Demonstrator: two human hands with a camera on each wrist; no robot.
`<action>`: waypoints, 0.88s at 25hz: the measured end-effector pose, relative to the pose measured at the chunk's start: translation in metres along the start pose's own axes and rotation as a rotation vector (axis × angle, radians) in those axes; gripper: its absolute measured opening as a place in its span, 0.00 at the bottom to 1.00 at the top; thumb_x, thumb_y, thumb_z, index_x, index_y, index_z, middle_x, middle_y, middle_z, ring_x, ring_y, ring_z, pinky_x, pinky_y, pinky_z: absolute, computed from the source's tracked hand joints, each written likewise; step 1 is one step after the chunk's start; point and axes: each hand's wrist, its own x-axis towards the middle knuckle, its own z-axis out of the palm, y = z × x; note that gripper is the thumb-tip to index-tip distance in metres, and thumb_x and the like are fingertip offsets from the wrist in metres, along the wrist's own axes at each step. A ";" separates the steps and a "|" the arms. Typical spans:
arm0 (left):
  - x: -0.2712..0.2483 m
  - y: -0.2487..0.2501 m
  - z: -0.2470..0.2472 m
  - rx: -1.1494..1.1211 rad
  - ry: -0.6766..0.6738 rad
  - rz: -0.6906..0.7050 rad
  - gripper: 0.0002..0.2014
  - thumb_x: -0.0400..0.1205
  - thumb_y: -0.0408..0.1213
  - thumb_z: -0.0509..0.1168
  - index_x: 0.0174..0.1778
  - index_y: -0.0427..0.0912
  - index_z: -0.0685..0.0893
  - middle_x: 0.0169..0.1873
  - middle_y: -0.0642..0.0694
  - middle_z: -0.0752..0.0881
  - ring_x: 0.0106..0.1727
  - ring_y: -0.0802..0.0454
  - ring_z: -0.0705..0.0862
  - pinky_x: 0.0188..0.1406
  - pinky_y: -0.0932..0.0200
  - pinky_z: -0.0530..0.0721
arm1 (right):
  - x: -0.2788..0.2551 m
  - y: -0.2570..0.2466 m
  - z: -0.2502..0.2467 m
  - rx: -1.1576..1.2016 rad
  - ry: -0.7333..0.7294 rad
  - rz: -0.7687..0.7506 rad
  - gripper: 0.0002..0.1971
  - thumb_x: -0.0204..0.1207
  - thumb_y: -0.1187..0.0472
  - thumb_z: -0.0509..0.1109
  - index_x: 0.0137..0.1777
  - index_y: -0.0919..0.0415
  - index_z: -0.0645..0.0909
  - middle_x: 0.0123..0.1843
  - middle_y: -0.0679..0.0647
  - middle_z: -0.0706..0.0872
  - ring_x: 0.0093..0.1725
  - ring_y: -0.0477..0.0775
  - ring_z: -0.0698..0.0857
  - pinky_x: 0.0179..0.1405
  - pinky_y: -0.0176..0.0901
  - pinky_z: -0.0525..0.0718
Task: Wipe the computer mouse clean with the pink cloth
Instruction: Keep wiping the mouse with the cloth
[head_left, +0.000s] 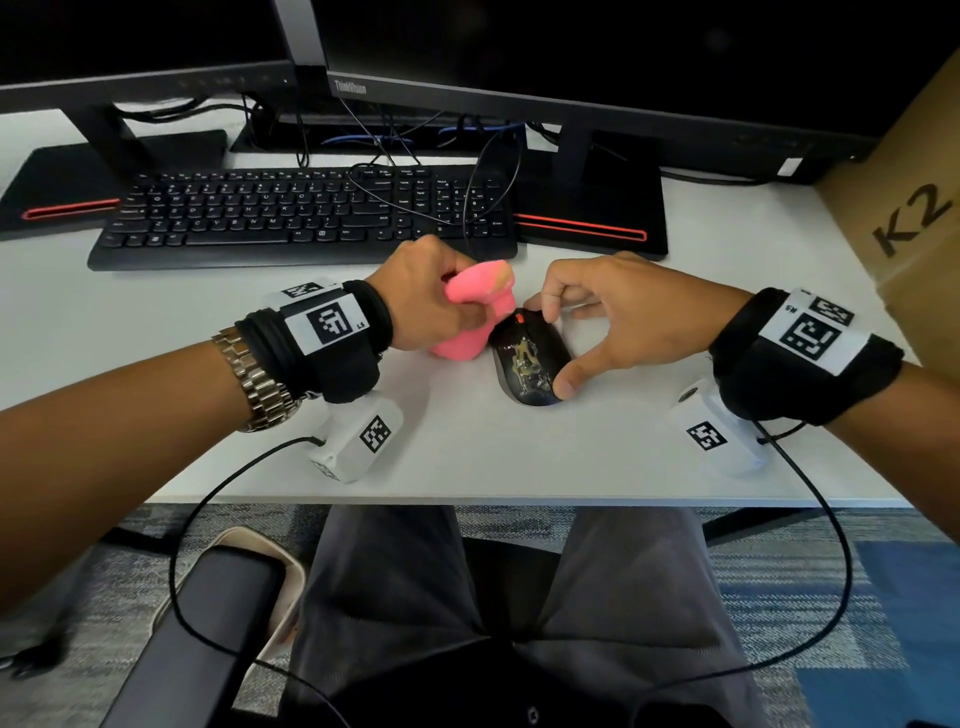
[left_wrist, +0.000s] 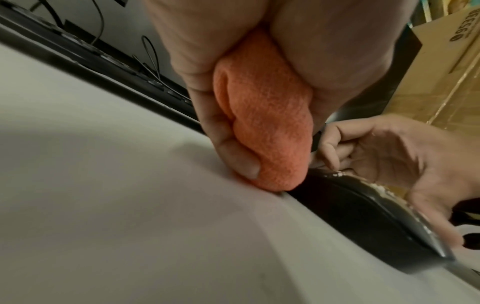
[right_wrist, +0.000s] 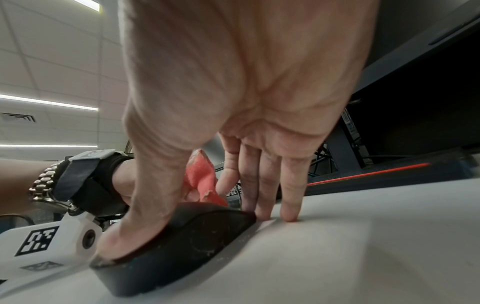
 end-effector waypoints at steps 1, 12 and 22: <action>0.000 0.002 0.000 0.020 -0.007 0.012 0.11 0.75 0.37 0.73 0.28 0.54 0.82 0.25 0.58 0.80 0.26 0.64 0.79 0.21 0.80 0.70 | 0.000 0.000 0.000 0.003 -0.003 0.003 0.30 0.56 0.47 0.92 0.53 0.50 0.79 0.62 0.44 0.89 0.69 0.45 0.86 0.76 0.50 0.83; -0.006 0.022 -0.002 0.149 -0.081 0.151 0.14 0.67 0.46 0.63 0.42 0.55 0.93 0.40 0.52 0.92 0.41 0.48 0.89 0.46 0.50 0.88 | -0.001 -0.001 0.000 0.016 -0.009 -0.001 0.31 0.55 0.46 0.91 0.53 0.52 0.80 0.62 0.44 0.89 0.71 0.47 0.85 0.76 0.51 0.83; -0.002 0.021 -0.010 0.157 -0.174 0.173 0.12 0.72 0.37 0.67 0.44 0.55 0.93 0.41 0.52 0.92 0.45 0.53 0.90 0.52 0.51 0.89 | 0.000 -0.001 0.000 0.000 -0.011 -0.008 0.31 0.55 0.45 0.91 0.54 0.53 0.80 0.60 0.43 0.89 0.70 0.48 0.85 0.76 0.52 0.83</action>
